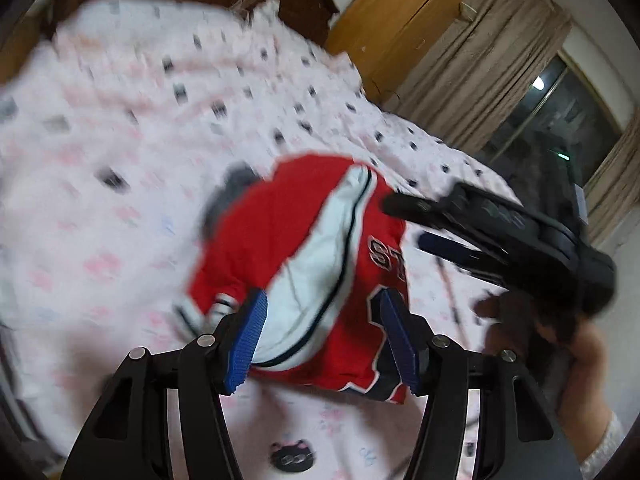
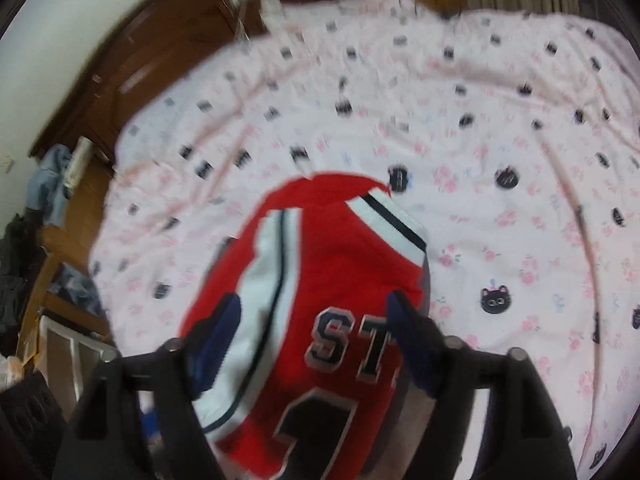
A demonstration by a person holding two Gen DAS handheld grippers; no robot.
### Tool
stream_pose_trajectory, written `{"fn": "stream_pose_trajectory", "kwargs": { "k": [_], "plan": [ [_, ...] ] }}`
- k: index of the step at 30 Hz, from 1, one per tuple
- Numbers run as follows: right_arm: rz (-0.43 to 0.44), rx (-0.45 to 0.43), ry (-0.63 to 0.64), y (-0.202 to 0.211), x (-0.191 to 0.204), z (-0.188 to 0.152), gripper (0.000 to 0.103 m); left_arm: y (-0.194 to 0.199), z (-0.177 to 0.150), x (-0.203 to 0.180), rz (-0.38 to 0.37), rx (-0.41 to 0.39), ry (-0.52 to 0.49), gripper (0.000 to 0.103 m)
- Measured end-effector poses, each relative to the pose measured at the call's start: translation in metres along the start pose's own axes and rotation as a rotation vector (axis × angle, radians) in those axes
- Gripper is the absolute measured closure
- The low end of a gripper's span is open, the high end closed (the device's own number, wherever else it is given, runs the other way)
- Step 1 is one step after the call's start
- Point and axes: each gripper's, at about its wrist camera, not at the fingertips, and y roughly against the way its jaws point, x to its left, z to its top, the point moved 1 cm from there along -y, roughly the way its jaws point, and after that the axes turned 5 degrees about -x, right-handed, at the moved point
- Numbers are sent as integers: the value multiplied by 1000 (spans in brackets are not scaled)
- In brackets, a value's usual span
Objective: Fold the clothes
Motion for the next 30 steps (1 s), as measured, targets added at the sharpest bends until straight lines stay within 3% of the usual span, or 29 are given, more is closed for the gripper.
{"fn": "stream_pose_trajectory", "kwargs": {
  "k": [4,8,13,18,25,26,28,30],
  "plan": [
    [-34,-67,81,48,14,-20,23,46,-1,-9,67,-45,-87,49],
    [-51,-97,146,94,29,-46,21,83,-8,-19,82,5,-136,49],
    [-56,-131,200,155,51,-88,21,124,-16,-42,147,0,-262,49],
    [-72,-177,217,203,71,-126,19,162,-26,-56,164,-36,-301,49],
    [-120,-247,242,269,99,-177,19,212,-42,-77,263,-94,-400,47],
    [-134,-250,250,277,103,-182,19,220,-45,-80,286,-108,-415,31],
    [-153,-258,263,291,109,-190,18,234,-49,-82,278,-141,-432,14],
    [-157,-268,270,308,115,-201,18,246,-51,-84,276,-159,-436,14]
  ]
}}
